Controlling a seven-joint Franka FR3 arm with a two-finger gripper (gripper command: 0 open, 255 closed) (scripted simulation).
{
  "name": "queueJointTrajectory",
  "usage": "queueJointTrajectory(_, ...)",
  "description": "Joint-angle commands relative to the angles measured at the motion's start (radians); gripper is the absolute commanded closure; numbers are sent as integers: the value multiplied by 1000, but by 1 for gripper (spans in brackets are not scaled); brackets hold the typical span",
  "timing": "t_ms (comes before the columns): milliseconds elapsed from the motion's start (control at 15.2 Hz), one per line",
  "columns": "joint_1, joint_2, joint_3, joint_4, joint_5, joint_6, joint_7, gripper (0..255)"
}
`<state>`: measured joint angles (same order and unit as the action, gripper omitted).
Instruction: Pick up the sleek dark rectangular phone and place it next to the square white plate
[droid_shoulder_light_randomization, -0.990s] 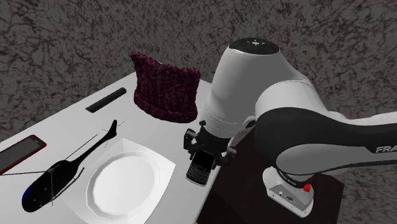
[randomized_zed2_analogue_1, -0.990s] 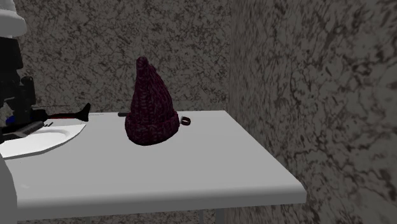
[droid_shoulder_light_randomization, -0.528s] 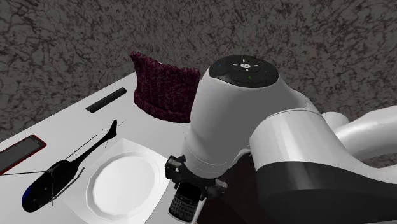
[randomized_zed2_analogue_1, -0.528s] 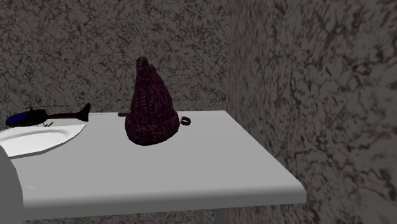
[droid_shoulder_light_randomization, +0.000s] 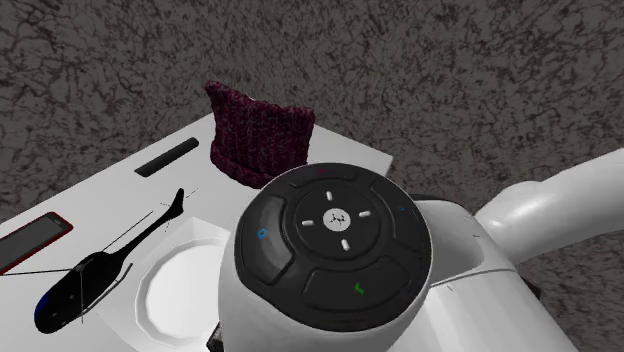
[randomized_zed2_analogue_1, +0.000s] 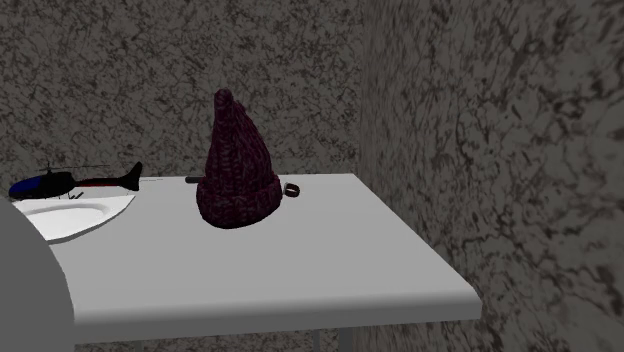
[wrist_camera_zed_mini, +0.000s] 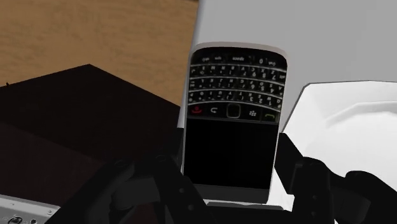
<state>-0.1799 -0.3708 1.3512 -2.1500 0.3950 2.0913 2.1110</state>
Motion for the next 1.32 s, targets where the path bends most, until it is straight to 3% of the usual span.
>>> queueJointTrajectory(0,-142,44,176,74,-41,4,68,255)
queueJointTrajectory(198,-365,-3,415,196,-3,-31,94,255)
queueJointTrajectory(396,-499,-96,538,319,69,-84,93,255)
queueJointTrajectory(1254,-562,-171,633,238,164,45,37,255)
